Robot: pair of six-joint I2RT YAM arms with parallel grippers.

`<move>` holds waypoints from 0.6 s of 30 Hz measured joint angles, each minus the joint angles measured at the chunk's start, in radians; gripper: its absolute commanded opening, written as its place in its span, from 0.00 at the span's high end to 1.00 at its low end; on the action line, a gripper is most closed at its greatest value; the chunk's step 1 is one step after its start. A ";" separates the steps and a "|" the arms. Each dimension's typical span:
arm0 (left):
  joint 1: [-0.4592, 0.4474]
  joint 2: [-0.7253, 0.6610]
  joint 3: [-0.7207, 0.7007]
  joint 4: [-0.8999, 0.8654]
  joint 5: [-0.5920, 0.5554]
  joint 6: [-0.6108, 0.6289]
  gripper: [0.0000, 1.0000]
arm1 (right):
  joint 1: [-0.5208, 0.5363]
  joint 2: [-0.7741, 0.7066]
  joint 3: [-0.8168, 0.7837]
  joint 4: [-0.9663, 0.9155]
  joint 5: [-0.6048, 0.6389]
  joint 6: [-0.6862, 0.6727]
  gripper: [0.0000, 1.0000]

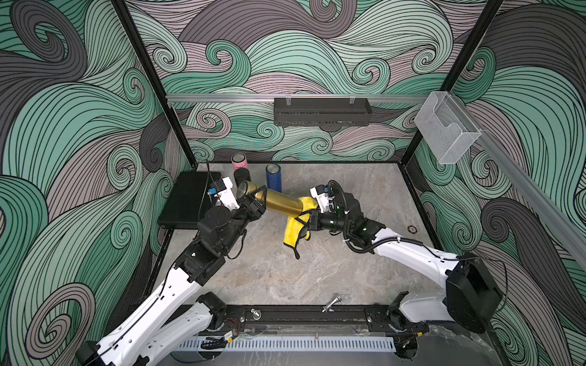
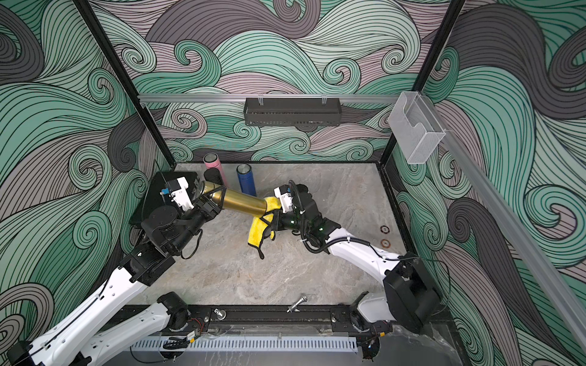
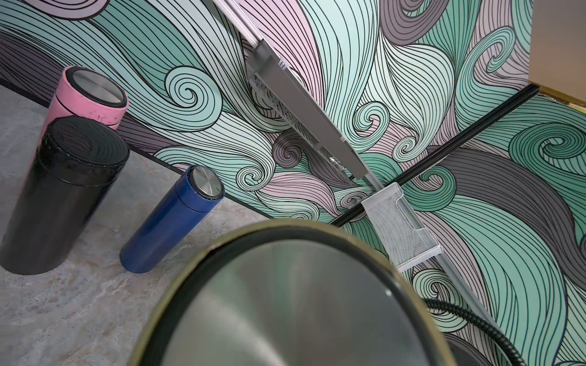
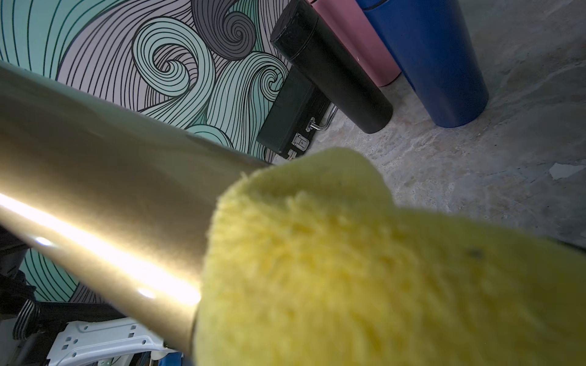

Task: Wipe the surface of the thermos
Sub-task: Wipe the dirt from the surface of the thermos.

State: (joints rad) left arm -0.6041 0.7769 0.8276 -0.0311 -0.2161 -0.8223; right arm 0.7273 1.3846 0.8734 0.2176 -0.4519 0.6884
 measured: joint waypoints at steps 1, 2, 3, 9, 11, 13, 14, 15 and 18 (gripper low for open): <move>0.001 0.000 0.000 -0.002 0.000 0.003 1.00 | 0.005 0.000 0.000 -0.002 0.005 0.000 1.00; 0.001 0.000 0.000 -0.004 0.000 0.004 1.00 | 0.009 -0.003 0.000 -0.005 0.009 0.000 1.00; 0.001 0.000 0.002 -0.008 0.000 0.003 1.00 | 0.011 -0.010 -0.002 -0.012 0.013 -0.002 1.00; 0.001 -0.002 0.012 -0.010 0.011 0.000 1.00 | 0.023 -0.149 -0.019 -0.126 0.064 -0.045 1.00; 0.001 -0.002 0.018 -0.004 0.022 -0.003 1.00 | 0.024 -0.200 -0.019 -0.167 0.085 -0.066 1.00; 0.000 -0.002 0.024 0.003 0.036 -0.005 1.00 | 0.024 -0.234 -0.019 -0.191 0.103 -0.087 1.00; 0.000 -0.001 0.025 0.004 0.042 -0.005 1.00 | 0.024 -0.242 -0.019 -0.197 0.109 -0.095 1.00; 0.000 0.000 0.025 0.005 0.047 -0.004 1.00 | 0.024 -0.245 -0.019 -0.201 0.113 -0.104 1.00; 0.000 0.014 0.027 0.001 0.061 -0.002 1.00 | 0.021 -0.241 -0.018 -0.219 0.121 -0.123 1.00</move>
State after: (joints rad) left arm -0.6041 0.7906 0.8543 -0.0303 -0.1555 -0.8238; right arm 0.7483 1.1435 0.8555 -0.0013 -0.3313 0.5655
